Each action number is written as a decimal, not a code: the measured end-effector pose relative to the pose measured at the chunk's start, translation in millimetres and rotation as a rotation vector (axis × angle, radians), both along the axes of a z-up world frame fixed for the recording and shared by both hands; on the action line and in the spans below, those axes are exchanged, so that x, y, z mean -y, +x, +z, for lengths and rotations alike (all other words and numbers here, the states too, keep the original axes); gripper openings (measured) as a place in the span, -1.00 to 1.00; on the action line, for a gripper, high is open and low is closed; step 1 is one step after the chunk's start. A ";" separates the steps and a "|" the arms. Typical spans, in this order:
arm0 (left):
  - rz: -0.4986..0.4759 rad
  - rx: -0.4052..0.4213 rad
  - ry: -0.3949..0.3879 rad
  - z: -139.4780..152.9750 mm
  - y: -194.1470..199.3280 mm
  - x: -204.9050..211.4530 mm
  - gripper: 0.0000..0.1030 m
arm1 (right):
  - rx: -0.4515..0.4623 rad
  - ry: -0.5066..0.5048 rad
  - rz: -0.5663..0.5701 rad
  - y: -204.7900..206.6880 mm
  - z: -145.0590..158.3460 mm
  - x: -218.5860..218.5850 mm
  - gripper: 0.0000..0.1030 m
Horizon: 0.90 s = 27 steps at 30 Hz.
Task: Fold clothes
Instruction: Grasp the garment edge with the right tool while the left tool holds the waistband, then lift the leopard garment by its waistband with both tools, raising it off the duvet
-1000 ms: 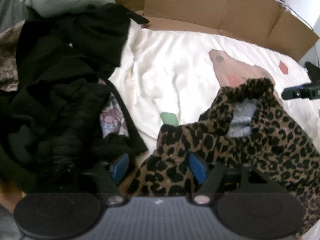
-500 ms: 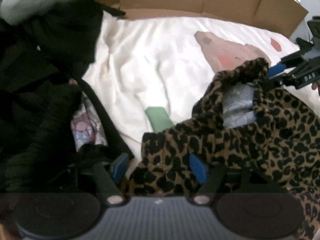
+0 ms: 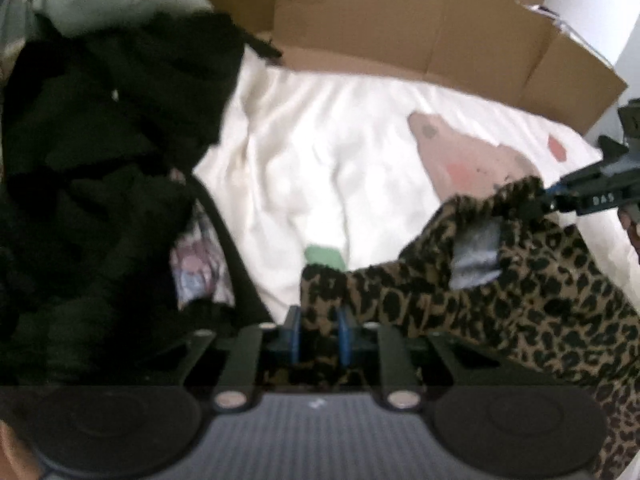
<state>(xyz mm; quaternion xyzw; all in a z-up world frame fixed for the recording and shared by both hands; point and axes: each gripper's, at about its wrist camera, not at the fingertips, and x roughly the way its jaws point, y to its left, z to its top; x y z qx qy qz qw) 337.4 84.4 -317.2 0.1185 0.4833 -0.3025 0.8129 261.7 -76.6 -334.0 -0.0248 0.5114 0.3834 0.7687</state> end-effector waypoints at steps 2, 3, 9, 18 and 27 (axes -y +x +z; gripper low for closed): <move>-0.004 0.016 -0.014 8.7 0.2 4.9 -0.64 | -0.011 0.001 -0.021 -0.4 6.4 6.2 -0.72; -0.006 0.021 -0.023 12.6 0.8 8.7 -0.64 | -0.019 0.004 -0.036 -0.7 9.6 9.8 -0.72; -0.054 0.057 -0.071 32.3 3.3 43.0 -0.66 | -0.037 0.005 -0.104 -4.2 33.6 43.3 -0.73; -0.188 0.074 -0.158 47.0 3.8 113.4 -0.66 | -0.051 0.019 -0.270 -14.6 56.0 134.4 -0.76; -0.297 0.069 -0.149 43.0 -1.2 175.5 -0.67 | -0.073 0.024 -0.427 -38.4 58.1 193.9 -0.76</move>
